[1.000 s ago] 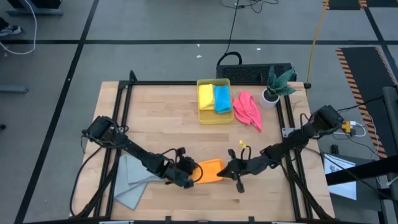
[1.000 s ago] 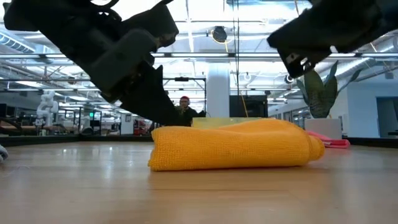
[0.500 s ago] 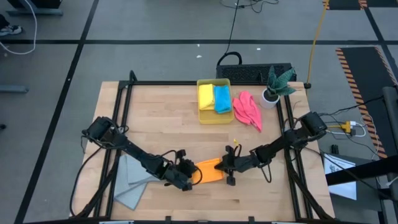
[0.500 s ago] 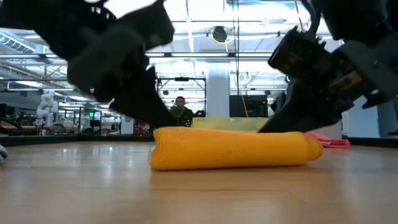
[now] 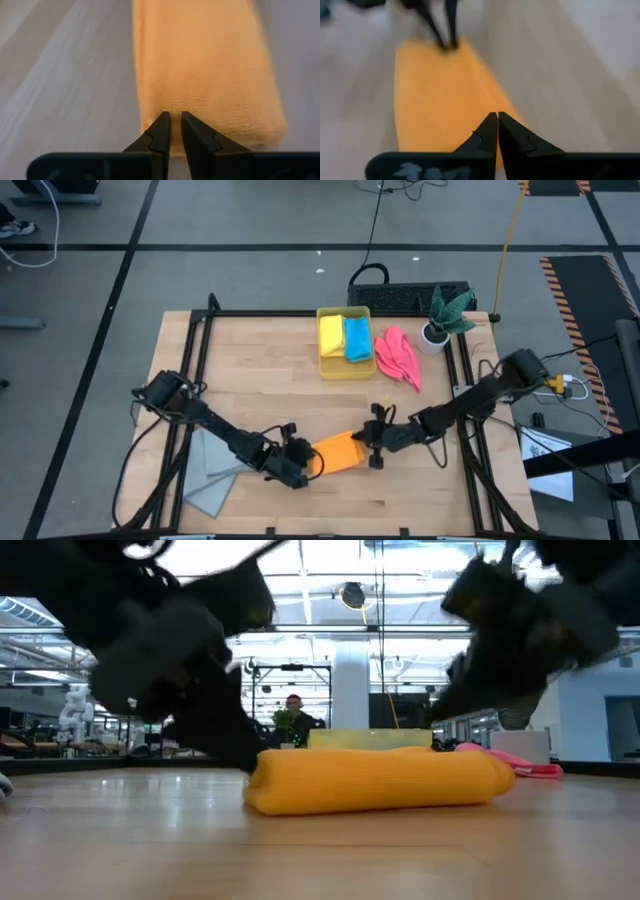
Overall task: Fold microfiber towels
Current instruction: Fold the orange microfiber towel, then put the folded orange microfiber towel into the yellow bin
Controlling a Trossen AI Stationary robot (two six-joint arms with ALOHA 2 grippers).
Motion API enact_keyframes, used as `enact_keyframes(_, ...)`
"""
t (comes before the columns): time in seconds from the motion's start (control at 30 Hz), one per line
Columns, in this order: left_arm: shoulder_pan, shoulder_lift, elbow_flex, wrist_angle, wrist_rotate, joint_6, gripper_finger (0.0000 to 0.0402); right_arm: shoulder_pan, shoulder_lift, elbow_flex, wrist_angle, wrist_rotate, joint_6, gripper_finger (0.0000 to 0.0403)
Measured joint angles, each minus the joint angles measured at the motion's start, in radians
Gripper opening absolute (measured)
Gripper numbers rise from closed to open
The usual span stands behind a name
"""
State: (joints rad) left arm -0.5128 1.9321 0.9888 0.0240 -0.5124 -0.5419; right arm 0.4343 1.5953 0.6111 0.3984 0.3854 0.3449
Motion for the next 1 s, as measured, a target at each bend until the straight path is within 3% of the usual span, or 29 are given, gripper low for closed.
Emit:
enact_keyframes(0.03,-0.004,-0.001,0.0,0.019,0.001,0.019,0.0051,0.006,-0.024,0.0,0.006,-0.01,0.019,0.0006)
enact_keyframes(0.17,-0.008,-0.03,-0.001,0.048,0.004,0.086,0.0051,0.051,-0.053,0.002,0.124,-0.216,0.055,0.0006)
enact_keyframes(0.4,0.023,-0.078,0.001,0.065,-0.035,0.172,0.0051,0.11,0.067,0.002,0.194,-0.233,0.048,0.0001)
enact_keyframes(0.53,0.075,-0.065,0.002,0.005,0.028,0.135,0.0051,0.088,0.164,0.002,0.235,-0.261,0.055,0.0001)
enact_keyframes(0.7,0.089,-0.023,-0.002,-0.07,0.077,0.083,0.0051,0.024,0.203,0.002,0.231,-0.255,0.055,0.0001)
enact_keyframes(0.87,0.054,-0.012,-0.001,-0.034,0.097,0.042,0.0051,-0.077,0.141,0.002,0.106,-0.237,0.024,0.0)
enact_keyframes(1.0,0.013,-0.012,-0.001,0.014,0.045,0.046,0.0051,-0.131,0.033,-0.004,-0.043,-0.088,-0.021,0.0)
